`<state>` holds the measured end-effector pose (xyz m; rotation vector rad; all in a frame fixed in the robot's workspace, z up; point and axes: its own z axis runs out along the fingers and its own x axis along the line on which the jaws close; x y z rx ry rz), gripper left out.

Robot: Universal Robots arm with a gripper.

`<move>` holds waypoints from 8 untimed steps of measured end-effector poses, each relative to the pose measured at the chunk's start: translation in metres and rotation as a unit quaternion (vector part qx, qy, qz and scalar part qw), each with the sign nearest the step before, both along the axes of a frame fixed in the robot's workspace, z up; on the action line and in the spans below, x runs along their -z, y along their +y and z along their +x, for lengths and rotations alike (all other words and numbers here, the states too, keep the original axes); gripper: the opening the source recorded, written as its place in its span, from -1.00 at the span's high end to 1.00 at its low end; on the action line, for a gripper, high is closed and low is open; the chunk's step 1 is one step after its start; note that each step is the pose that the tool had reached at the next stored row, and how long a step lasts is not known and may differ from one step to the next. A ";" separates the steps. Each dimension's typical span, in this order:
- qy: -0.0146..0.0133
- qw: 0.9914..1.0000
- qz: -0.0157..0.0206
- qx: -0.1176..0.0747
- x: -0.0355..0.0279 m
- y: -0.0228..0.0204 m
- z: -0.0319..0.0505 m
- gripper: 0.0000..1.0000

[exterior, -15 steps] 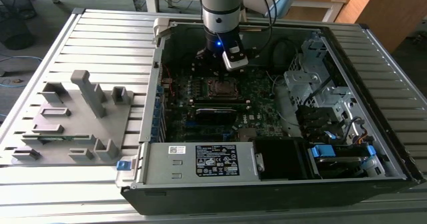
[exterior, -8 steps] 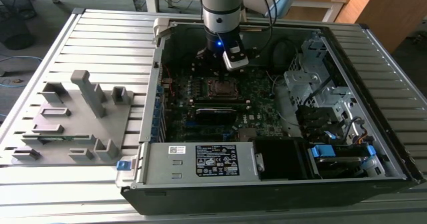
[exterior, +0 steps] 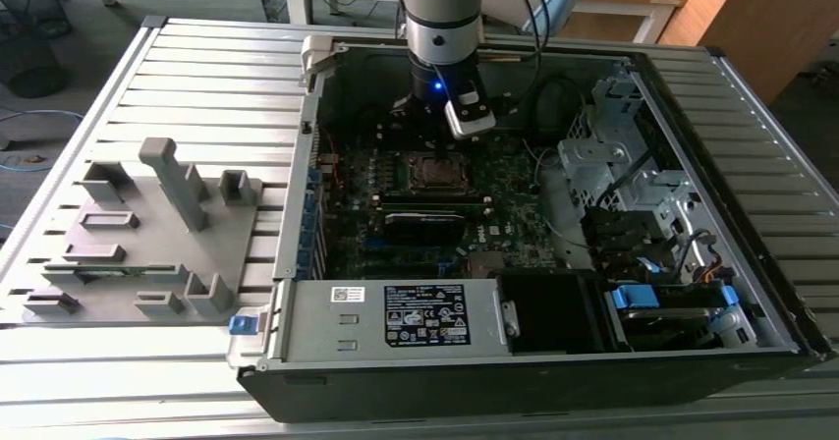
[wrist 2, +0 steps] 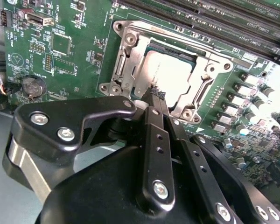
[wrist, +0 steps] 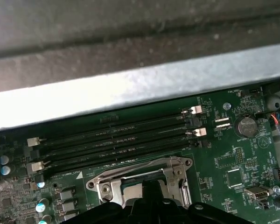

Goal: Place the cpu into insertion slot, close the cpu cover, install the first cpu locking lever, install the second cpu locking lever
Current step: 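Install the first cpu locking lever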

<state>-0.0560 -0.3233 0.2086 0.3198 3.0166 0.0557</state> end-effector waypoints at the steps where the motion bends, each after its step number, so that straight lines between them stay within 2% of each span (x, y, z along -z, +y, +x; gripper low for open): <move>1: 0.000 1.000 0.000 0.000 -0.0003 0.0000 0.0000 0.79; 6: 0.000 1.000 0.000 0.000 -0.0070 0.0001 0.0001 0.79; 8: 0.000 1.000 0.000 0.000 -0.0078 0.0001 0.0001 0.79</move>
